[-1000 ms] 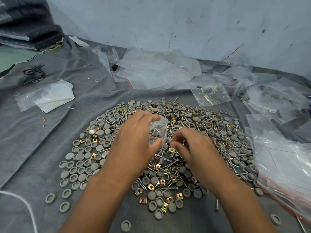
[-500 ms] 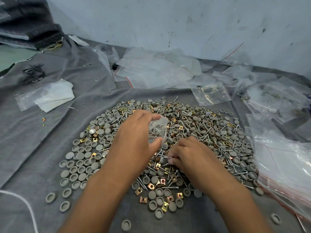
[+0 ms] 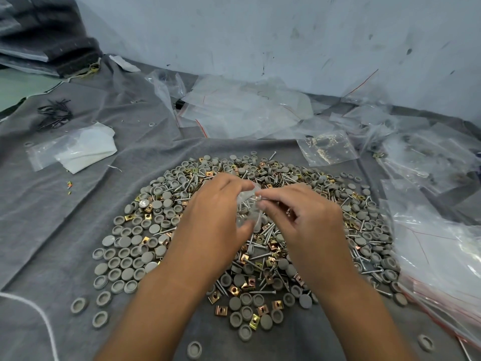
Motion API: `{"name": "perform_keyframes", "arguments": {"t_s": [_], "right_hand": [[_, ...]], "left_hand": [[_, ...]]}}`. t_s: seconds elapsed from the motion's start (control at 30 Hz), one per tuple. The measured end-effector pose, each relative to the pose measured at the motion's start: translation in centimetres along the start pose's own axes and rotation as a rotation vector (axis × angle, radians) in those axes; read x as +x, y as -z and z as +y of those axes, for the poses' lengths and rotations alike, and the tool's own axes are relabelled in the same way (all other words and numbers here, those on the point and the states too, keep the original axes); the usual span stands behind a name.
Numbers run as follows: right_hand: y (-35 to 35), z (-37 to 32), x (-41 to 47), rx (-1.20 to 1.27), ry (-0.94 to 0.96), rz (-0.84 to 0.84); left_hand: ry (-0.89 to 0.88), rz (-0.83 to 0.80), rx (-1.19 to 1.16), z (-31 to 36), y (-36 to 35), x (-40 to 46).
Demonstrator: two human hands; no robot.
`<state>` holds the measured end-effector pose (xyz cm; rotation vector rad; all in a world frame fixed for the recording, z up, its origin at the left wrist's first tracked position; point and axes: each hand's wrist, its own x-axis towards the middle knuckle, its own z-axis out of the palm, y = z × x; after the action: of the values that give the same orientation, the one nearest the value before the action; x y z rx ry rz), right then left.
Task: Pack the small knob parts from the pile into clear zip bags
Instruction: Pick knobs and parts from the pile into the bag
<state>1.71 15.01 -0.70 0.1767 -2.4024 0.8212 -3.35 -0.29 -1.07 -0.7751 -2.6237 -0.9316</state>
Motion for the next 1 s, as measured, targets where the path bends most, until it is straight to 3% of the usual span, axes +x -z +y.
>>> {"name": "perform_keyframes", "arguments": {"t_s": [0.1, 0.33, 0.57, 0.73, 0.83, 0.93, 1.0], "right_hand": [[-0.8, 0.0, -0.2, -0.069, 0.020, 0.004], [-0.3, -0.3, -0.3, 0.035, 0.015, 0.154], [-1.1, -0.4, -0.4, 0.098, 0.033, 0.032], [0.2, 0.4, -0.1, 0.095, -0.051, 0.099], [1.0, 1.1, -0.3, 0.053, -0.142, -0.054], [1.0, 1.4, -0.7, 0.006, -0.265, -0.397], [0.8, 1.4, -1.0, -0.030, -0.289, -0.585]], "left_hand": [[0.000, -0.008, 0.001, 0.0, -0.1, 0.0], [0.001, -0.003, 0.018, 0.0, -0.2, -0.1], [0.003, -0.001, 0.013, 0.0, -0.2, -0.1], [0.024, -0.001, -0.006, 0.1, 0.2, 0.0], [0.047, 0.070, -0.021, 0.3, 0.7, 0.0], [0.049, 0.290, -0.040, 0.5, 1.9, 0.3], [0.041, 0.331, 0.001, 0.4, 2.4, 0.3]]}}
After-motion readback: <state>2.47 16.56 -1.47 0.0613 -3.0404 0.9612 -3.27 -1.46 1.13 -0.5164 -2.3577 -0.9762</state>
